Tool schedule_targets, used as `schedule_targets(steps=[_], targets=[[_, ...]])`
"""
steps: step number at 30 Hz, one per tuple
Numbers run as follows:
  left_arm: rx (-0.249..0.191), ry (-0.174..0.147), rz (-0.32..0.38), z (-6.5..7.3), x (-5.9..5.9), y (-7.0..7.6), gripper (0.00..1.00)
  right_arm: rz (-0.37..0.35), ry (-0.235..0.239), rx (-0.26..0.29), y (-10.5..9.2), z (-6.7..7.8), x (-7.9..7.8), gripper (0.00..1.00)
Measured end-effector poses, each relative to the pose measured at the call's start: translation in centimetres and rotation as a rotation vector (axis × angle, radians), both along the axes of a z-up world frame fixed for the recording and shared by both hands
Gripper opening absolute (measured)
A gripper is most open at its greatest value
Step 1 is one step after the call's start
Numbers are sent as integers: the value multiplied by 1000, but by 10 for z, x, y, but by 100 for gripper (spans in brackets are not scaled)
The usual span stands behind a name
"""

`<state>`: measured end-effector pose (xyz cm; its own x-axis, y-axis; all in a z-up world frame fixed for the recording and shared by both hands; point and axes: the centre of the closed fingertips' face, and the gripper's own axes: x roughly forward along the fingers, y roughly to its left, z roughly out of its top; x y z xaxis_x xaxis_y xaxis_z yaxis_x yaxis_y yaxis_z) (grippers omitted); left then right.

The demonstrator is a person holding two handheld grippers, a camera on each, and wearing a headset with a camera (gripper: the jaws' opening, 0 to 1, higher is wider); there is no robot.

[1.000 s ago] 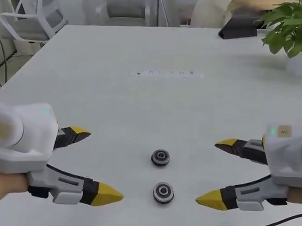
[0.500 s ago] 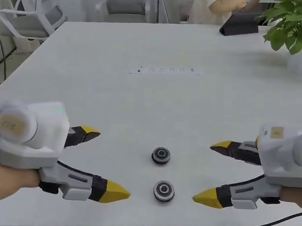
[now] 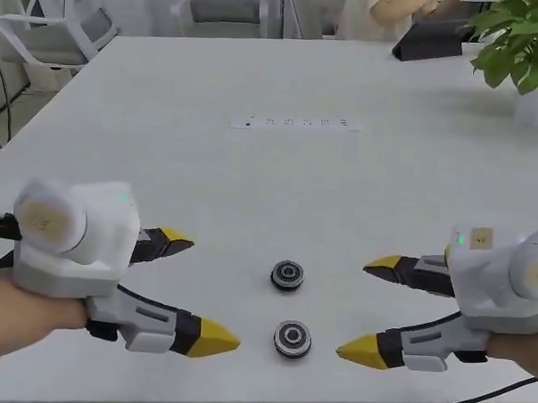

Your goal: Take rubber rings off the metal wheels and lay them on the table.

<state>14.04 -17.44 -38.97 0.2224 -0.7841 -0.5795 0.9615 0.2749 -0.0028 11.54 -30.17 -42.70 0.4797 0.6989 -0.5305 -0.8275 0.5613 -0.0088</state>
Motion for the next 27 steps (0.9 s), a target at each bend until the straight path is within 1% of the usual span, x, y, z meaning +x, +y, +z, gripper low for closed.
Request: schedule_targets(steps=[4,12,16,27], targets=[[2,-2,-14,0,-1,-4,80,2,2,4,2,-1,0,67],[13,3,-36,-4,-2,-9,77,14,4,3,5,-4,0,64],[9,5,-46,-4,-3,-14,76,15,11,14,7,-6,0,63],[19,8,-88,-10,-6,-25,69,37,22,9,12,-13,-2,59]])
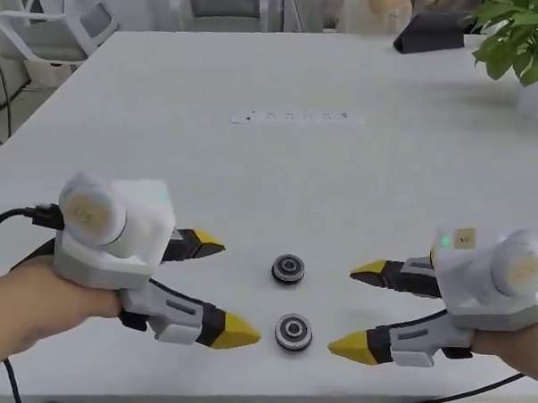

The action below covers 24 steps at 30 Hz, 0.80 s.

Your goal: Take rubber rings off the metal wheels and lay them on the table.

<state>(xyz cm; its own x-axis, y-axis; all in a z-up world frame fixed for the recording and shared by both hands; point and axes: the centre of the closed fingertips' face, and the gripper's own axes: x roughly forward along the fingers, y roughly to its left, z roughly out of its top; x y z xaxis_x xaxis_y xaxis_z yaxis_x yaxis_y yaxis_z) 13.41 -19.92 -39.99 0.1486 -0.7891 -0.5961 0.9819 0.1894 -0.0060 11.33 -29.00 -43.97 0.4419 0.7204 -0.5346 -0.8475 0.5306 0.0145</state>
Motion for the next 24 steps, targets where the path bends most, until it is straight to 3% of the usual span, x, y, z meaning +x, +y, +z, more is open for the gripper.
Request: schedule_targets(steps=[24], targets=[[58,33,-109,-32,-12,-23,51,61,51,-4,15,-20,-2,48]])
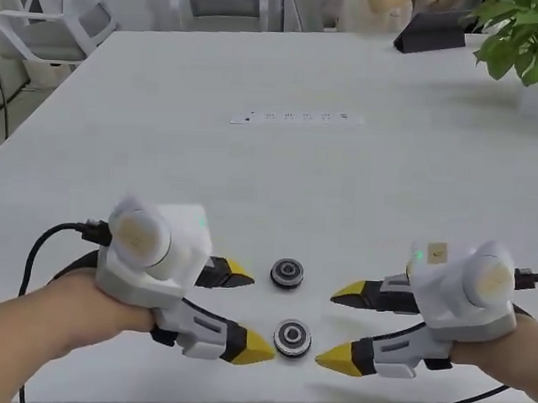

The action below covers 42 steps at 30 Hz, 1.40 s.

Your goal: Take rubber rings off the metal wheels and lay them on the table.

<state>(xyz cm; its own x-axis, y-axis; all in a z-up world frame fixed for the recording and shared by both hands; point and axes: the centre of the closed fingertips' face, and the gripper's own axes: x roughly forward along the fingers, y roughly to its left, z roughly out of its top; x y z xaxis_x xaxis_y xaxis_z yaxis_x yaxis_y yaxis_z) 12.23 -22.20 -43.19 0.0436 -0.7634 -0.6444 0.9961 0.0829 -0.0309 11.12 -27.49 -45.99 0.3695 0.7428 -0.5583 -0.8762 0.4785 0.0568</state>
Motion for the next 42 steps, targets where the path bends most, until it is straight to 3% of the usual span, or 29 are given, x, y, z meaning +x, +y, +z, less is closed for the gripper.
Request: schedule_targets(steps=[19,33,41,42], targets=[[18,29,-45,-14,-7,-17,40,34,6,3,10,-3,2,40],[21,50,-61,-20,-14,-27,26,35,16,4,10,-6,-3,40],[42,58,-60,-29,-14,-27,21,27,15,10,10,-5,-4,39],[36,48,-59,-29,-13,-27,19,27,15,9,10,-5,-4,39]])
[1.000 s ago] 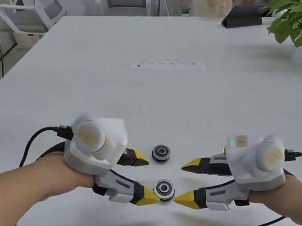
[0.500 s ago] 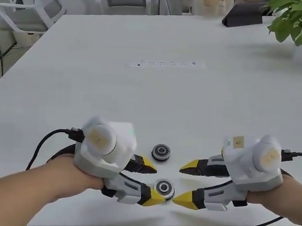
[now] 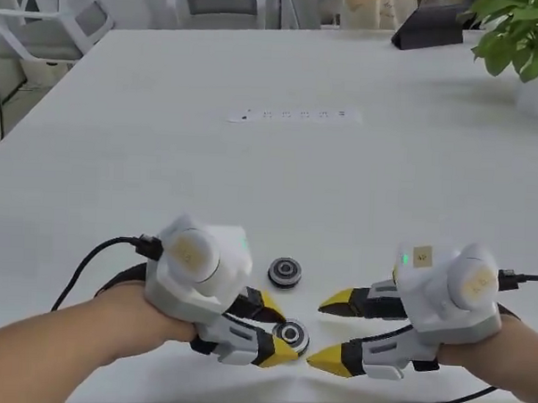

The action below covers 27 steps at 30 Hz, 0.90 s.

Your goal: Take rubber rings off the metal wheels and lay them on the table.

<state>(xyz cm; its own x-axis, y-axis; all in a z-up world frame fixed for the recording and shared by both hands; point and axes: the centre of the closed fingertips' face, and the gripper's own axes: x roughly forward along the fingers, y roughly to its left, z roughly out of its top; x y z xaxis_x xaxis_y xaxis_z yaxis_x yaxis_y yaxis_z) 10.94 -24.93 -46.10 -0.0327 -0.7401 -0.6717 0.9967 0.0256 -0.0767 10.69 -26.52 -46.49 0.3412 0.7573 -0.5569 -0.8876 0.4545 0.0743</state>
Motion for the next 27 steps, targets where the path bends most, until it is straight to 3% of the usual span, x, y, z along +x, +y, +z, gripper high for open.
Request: schedule_targets(steps=[6,9,10,12,14,27], targets=[[3,-18,6,0,1,0,15,-4,5,-2,-1,-2,-2,38],[4,-60,-19,-1,-1,-1,11,-5,7,-1,-1,-3,-3,38],[5,-95,-35,-2,0,-3,11,-5,8,-1,0,-3,-2,38],[2,-114,-49,-2,0,-5,11,-6,3,-2,0,-3,-2,38],[5,-94,-32,-2,0,-3,11,-8,4,2,0,-2,-1,38],[-8,-93,1,-2,2,-4,8,0,11,7,4,-5,-2,35]])
